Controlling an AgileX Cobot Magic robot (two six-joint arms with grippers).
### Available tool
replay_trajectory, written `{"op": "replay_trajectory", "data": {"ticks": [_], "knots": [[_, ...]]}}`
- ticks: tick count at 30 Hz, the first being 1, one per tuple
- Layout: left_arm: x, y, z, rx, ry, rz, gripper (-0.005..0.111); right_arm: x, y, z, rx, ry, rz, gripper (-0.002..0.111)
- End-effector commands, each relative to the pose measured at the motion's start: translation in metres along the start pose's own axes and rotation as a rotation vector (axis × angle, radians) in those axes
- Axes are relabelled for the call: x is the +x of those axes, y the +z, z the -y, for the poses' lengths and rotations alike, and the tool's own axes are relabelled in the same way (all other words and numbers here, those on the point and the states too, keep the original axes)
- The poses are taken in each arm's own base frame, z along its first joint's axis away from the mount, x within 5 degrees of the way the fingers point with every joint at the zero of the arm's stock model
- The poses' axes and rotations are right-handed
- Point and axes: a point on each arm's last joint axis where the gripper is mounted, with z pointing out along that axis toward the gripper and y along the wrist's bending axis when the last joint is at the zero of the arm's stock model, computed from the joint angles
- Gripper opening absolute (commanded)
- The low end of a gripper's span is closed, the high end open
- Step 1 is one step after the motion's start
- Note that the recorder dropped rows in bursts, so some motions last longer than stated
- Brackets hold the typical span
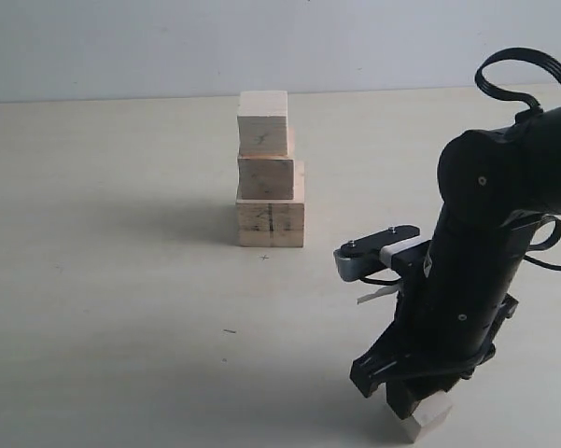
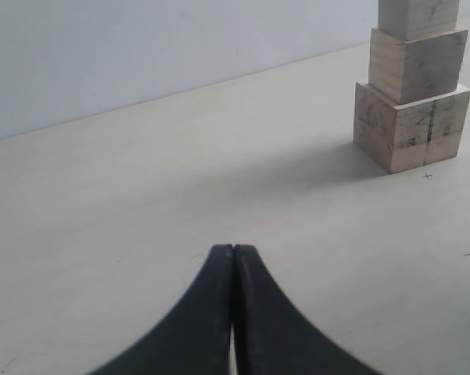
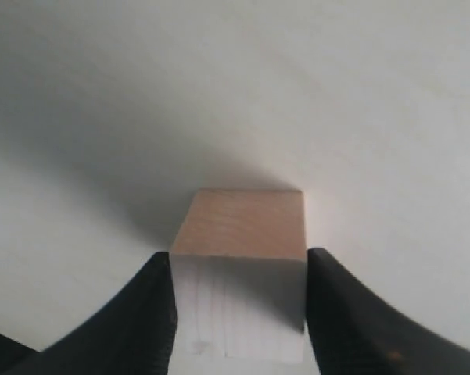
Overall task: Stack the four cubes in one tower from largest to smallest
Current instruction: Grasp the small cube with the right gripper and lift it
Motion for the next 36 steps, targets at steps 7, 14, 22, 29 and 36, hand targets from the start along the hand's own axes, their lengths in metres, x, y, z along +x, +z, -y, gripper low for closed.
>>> {"op": "replay_trajectory", "data": {"ticks": [7,14,22,29,36], "knots": [[-0.001,-0.001,0.000,0.002,0.002,0.009,0.000,0.007,-0.030,-0.009,-0.019,0.073,-0.107,0.038],[-0.001,-0.001,0.000,0.002,0.002,0.009,0.000,-0.021,-0.164,-0.040,-0.124,0.109,0.294,0.038],[-0.001,-0.001,0.000,0.002,0.002,0.009,0.000,-0.027,-0.252,-0.063,-0.278,0.089,0.570,0.038],[-0.001,-0.001,0.000,0.002,0.002,0.009,0.000,-0.092,-0.274,-0.074,-0.299,0.047,0.668,0.038],[-0.001,-0.001,0.001,0.014,0.005,0.011,0.000,-0.157,-0.241,-0.067,-0.226,0.064,0.645,0.038]]}}
